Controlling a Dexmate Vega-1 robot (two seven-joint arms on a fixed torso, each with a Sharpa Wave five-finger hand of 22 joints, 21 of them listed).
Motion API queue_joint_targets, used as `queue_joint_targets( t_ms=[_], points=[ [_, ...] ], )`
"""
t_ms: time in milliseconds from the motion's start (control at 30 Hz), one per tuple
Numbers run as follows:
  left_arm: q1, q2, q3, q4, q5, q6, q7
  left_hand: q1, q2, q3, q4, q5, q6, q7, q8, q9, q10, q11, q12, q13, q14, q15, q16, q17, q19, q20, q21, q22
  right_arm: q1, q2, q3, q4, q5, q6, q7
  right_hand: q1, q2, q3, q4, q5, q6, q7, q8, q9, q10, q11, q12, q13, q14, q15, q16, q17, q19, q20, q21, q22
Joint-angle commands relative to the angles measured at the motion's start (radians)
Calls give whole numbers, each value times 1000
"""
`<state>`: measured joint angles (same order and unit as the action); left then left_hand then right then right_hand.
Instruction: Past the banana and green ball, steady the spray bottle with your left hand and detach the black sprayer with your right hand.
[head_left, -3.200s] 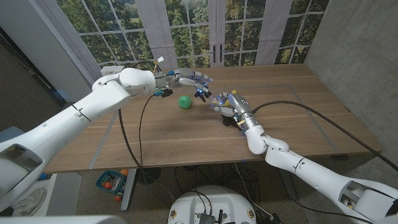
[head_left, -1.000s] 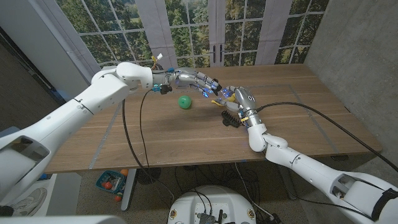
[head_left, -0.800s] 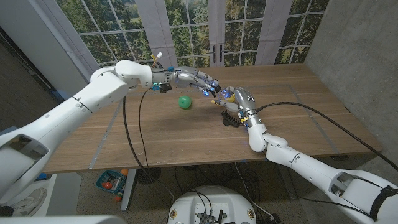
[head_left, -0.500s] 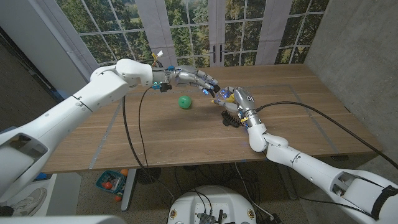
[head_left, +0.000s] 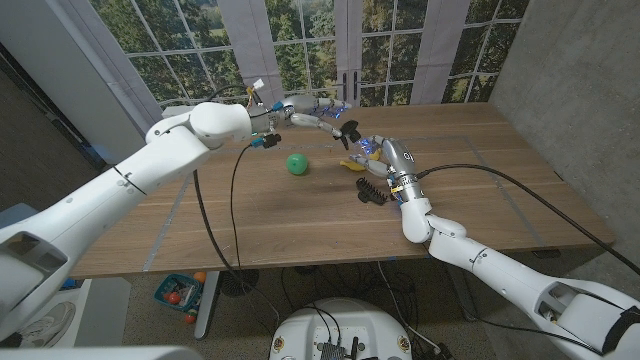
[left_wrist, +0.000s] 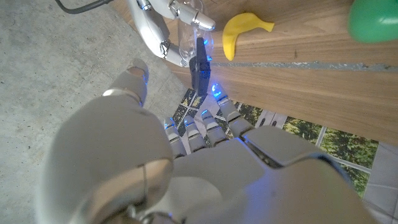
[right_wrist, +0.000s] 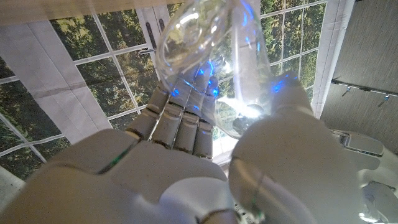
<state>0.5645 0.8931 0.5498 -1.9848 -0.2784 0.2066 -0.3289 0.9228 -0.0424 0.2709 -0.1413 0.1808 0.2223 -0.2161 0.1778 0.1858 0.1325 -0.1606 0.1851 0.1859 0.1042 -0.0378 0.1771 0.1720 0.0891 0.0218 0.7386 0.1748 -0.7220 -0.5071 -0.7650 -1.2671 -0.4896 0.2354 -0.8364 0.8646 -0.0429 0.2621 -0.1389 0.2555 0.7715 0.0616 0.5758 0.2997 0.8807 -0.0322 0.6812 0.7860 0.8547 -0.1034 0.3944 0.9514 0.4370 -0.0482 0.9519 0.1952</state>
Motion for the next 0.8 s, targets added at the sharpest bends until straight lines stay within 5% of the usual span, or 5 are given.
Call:
queue_joint_targets(
  t_ms=[33, 300, 433, 567, 800],
  points=[
    [-29, 3, 4, -19, 94, 5, 17, -90, -46, -52, 24, 7, -34, -1, 3, 2, -28, -1, 5, 3, -22, -36, 6, 5, -20, 10, -28, 3, -21, -10, 35, -23, 45, 37, 33, 171, 182, 14, 19, 6, 218, -211, 7, 4, 169, -171, -4, 2, 6, -129, -3, 5, -5, -141, 9, 0],
    [-76, 16, 31, -61, 196, 78, 4, -17, -25, -34, -13, 30, -54, -5, 15, 4, -53, -42, 3, 2, -30, -46, 6, 3, 14, 0, -43, 4, -66, -37, 99, -113, 185, 69, 164, 172, 178, 12, 17, 8, 214, -213, 6, 8, 170, -171, -3, 8, 1, -129, -12, 11, -11, -145, 13, 0],
    [-79, 17, 32, -69, 228, 92, 11, 14, -25, -32, -18, 34, -94, -5, 7, 3, -86, -25, -1, 1, -54, -36, 3, 2, 20, 2, -55, 3, -82, -46, 124, -142, 201, 63, 190, 171, 177, 11, 18, 9, 209, -216, 5, 14, 162, -171, -6, 11, -4, -129, -18, 14, -15, -146, 16, 0],
    [-85, 15, 31, -58, 234, 92, 0, -22, -61, -75, 5, 64, -158, -2, -3, 3, -117, 15, 2, 3, -70, 0, 4, 3, 11, 35, -74, 4, -93, -51, 142, -156, 222, 71, 218, 171, 177, 9, 19, 12, 207, -222, 6, 19, 158, -171, -9, 14, -9, -130, -25, 18, -19, -148, 19, 0],
    [-100, -20, 35, 9, 204, 49, -32, 60, -26, -75, -4, 131, -137, -4, 19, 4, -87, -48, 20, 0, -31, -36, 15, 1, 74, 2, -74, 6, -90, -48, 144, -150, 194, 81, 232, 170, 178, 7, 21, 15, 206, -224, 1, 16, 159, -172, -13, 13, -14, -129, -33, 24, -23, -148, 24, -1]
  ],
)
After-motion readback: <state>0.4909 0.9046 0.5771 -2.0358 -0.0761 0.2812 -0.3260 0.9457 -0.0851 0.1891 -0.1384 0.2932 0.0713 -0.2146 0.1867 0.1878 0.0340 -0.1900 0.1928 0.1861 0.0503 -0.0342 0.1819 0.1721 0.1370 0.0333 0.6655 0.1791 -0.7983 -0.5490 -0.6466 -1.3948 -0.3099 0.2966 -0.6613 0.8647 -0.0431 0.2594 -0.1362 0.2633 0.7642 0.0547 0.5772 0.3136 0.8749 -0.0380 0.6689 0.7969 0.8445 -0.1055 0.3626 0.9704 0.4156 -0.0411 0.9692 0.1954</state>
